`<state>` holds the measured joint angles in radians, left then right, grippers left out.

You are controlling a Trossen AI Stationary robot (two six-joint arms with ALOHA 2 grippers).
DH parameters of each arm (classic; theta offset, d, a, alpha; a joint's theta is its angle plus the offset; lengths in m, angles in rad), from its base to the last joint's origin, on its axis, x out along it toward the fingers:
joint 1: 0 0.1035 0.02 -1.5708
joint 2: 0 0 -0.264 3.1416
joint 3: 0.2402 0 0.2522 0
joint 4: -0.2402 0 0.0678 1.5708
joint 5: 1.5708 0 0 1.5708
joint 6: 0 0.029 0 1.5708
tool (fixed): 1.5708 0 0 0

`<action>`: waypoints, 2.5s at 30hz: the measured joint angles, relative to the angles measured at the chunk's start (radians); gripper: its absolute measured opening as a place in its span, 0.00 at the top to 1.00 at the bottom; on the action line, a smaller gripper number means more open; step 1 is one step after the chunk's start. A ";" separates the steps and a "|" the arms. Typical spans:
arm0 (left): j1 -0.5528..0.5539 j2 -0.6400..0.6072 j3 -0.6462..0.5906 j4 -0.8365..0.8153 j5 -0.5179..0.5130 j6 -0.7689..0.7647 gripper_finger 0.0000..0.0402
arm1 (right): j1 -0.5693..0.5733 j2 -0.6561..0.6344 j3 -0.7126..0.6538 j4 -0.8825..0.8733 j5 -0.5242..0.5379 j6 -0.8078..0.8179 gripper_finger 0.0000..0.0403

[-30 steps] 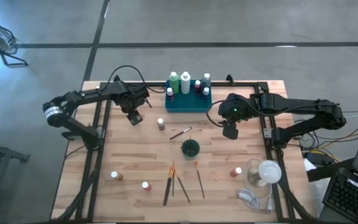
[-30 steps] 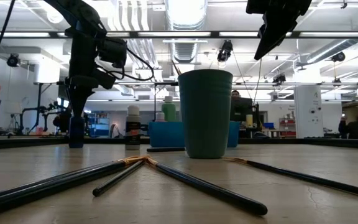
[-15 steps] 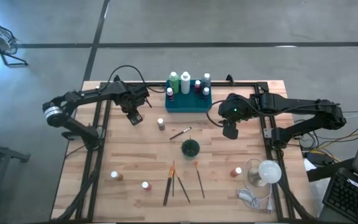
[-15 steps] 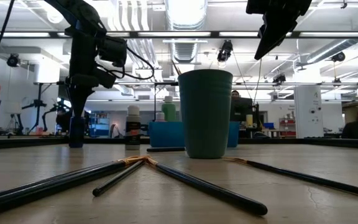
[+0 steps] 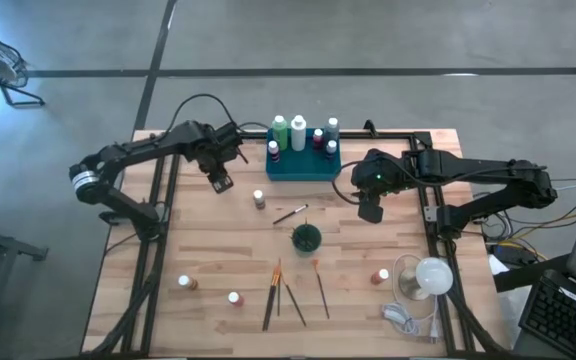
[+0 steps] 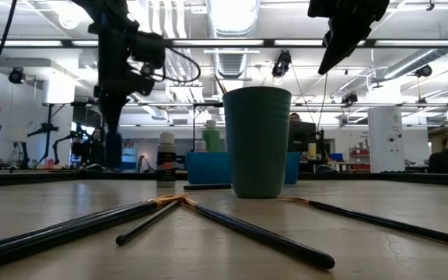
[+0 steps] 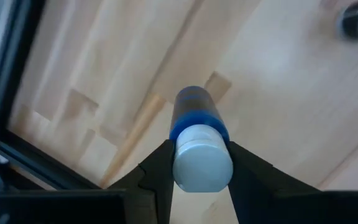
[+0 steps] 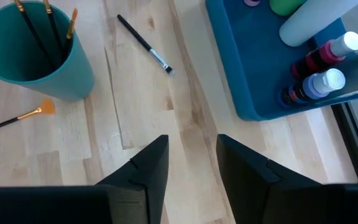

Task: Pick & Place Paint Supplies
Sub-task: Put the black blue paint bottle into the blue bin

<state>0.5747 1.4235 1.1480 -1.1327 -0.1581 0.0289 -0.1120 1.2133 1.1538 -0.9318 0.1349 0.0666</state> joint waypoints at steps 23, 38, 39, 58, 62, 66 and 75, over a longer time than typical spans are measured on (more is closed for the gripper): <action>0.000 -0.001 0.176 -0.051 0.003 0.027 0.69 | 0.000 0.000 0.000 -0.001 -0.001 0.004 0.58; 0.000 -0.001 0.174 -0.054 0.003 0.026 0.69 | 0.000 0.000 0.000 -0.001 -0.002 0.001 0.62; 0.000 -0.001 0.174 -0.054 0.003 0.026 0.69 | 0.000 0.000 0.000 -0.001 -0.002 0.001 0.63; 0.000 -0.001 0.173 -0.060 0.003 0.024 0.69 | 0.000 0.000 0.000 -0.001 -0.003 0.001 0.73; 0.000 0.000 0.173 -0.062 0.004 0.024 0.69 | 0.000 0.000 0.000 -0.001 -0.003 0.001 0.75; 0.000 0.000 0.173 -0.064 0.003 0.024 0.69 | 0.000 0.000 0.000 -0.001 -0.003 0.001 0.77; 0.000 0.000 0.173 -0.065 0.004 0.024 0.69 | 0.000 0.000 0.000 -0.001 -0.001 0.004 0.75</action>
<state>0.5743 1.4235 1.3209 -1.1976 -0.1545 0.0528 -0.1120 1.2137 1.1534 -0.9329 0.1341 0.0708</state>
